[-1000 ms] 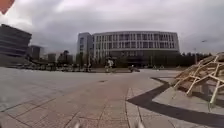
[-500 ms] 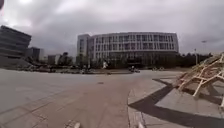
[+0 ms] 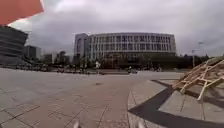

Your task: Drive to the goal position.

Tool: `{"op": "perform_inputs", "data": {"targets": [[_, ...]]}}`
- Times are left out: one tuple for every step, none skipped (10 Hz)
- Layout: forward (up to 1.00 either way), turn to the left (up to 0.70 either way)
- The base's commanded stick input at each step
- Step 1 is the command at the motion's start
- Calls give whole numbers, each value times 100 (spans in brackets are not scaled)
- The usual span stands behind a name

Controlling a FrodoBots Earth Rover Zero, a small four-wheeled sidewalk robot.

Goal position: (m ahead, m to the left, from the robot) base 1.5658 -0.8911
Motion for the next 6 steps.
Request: {"op": "perform_inputs", "data": {"targets": [[45, -27], [45, -27], [45, -15], [45, 0], [45, 0], [45, 0]]}}
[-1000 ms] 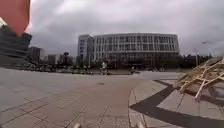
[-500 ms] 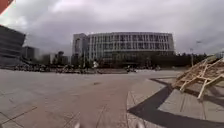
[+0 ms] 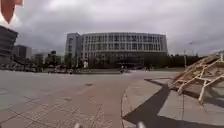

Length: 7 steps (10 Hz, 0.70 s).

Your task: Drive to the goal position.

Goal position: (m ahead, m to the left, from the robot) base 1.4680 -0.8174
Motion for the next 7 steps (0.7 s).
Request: {"op": "perform_inputs", "data": {"targets": [[45, 0], [45, 0], [45, 0], [45, 0], [45, 0], [45, 0], [45, 0]]}}
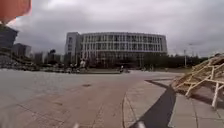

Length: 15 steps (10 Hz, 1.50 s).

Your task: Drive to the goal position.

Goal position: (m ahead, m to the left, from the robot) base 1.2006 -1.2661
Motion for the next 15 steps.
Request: {"op": "perform_inputs", "data": {"targets": [[45, 0], [45, 0], [45, 0], [45, 0], [45, 0], [45, 0], [45, -7], [45, -15], [45, -22], [45, -27], [45, -27], [45, -27], [45, -27], [45, -27], [45, -27]]}}
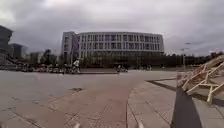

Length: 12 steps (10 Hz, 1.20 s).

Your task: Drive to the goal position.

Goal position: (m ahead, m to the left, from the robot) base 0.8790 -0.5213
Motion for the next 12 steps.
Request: {"op": "perform_inputs", "data": {"targets": [[45, -27], [45, -27], [45, -27], [45, -18], [45, 0], [45, 0], [45, 0], [45, 0], [45, 0], [45, 0], [45, -10], [45, -27]]}}
